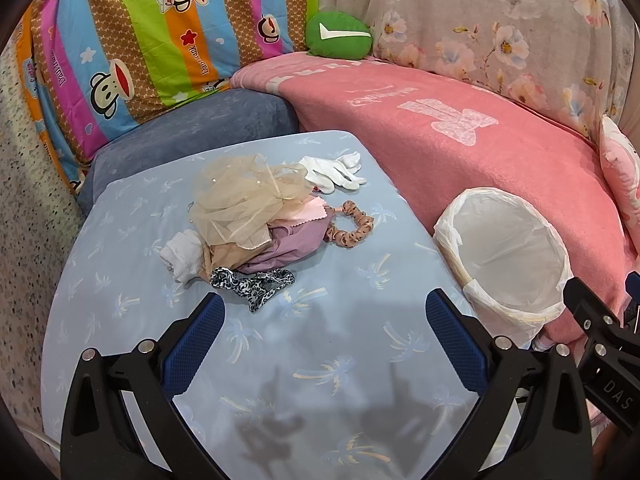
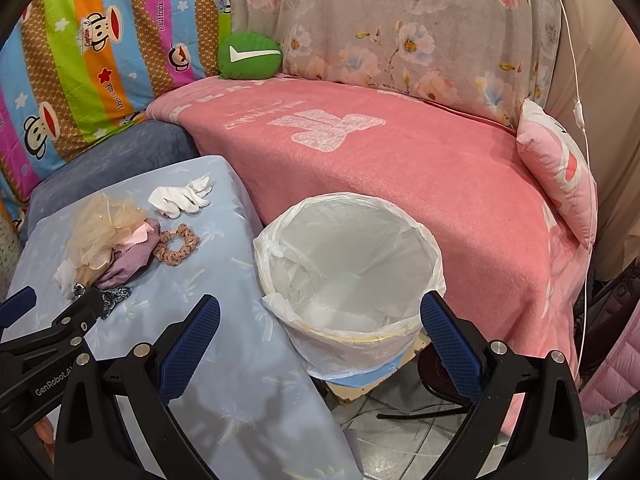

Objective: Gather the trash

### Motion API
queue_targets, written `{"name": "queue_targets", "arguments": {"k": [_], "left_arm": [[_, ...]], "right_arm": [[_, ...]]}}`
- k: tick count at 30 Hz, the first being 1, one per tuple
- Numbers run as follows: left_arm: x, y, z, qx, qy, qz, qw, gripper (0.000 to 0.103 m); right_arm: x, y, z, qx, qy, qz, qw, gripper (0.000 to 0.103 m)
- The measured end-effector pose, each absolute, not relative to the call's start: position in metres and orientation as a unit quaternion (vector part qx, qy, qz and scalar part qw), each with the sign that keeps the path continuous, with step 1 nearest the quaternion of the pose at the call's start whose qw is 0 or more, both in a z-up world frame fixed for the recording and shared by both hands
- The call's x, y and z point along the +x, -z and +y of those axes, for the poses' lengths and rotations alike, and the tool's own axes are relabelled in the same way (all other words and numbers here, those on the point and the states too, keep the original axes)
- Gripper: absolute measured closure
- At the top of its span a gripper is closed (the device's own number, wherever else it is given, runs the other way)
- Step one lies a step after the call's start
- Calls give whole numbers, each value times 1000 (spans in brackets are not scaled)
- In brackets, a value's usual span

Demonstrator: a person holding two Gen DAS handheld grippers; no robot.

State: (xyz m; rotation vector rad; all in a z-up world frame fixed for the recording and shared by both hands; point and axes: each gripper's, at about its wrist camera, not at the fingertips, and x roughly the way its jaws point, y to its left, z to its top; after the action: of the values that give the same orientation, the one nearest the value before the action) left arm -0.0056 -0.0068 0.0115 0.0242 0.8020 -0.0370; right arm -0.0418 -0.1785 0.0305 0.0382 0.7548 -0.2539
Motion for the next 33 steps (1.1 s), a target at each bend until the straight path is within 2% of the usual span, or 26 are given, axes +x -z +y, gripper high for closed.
{"name": "queue_targets", "arguments": {"k": [33], "left_arm": [[1,-12,4,4,27,384,923,7]], "right_arm": [[-39,-33,-173,22,131,362,923,6]]}}
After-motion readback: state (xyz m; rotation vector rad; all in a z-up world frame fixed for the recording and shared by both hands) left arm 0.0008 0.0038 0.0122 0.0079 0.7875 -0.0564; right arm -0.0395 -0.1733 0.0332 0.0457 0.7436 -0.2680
